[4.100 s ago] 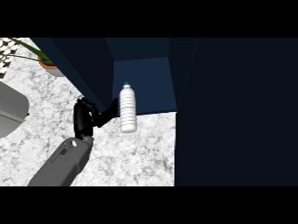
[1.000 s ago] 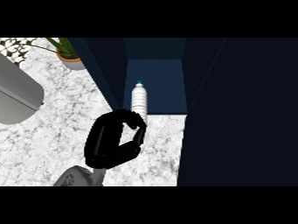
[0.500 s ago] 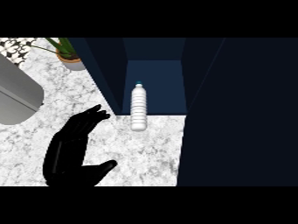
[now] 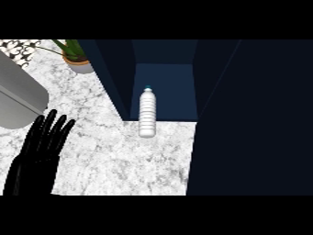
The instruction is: Pick up the bottled water, place it into the cabinet and close the cabinet
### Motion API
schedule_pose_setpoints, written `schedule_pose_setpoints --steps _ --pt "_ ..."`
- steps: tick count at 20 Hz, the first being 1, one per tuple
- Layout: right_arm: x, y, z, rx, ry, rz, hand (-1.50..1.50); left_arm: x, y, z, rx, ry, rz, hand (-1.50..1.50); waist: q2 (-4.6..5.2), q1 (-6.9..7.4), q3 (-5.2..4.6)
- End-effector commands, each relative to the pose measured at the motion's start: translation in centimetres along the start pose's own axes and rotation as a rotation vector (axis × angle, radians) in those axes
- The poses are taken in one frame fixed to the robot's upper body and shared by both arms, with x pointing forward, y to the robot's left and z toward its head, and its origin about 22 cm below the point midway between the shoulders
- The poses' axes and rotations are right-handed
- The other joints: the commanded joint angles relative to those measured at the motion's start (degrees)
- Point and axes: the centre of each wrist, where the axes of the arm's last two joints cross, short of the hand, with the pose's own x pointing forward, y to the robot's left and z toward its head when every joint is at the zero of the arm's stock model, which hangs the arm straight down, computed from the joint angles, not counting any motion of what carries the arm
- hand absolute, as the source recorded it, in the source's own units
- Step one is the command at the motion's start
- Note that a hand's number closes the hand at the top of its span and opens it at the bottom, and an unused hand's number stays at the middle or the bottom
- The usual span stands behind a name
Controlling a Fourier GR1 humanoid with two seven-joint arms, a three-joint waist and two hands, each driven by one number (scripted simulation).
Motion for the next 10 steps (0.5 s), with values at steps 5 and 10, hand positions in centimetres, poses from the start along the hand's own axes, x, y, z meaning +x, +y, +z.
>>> schedule_pose_setpoints --steps 5,10 --pt "4.3 1.0 -2.1 0.231 -0.021 0.205 1.5 2.7 2.9 1.1 0.008 -0.003 0.001 -1.5 -0.13 1.71 -0.43" --pt "2.8 2.6 -3.2 0.144 -0.076 -0.009 1.5 4.1 3.5 2.2 -0.004 0.017 0.014 -1.5 0.57 3.06 -0.32"
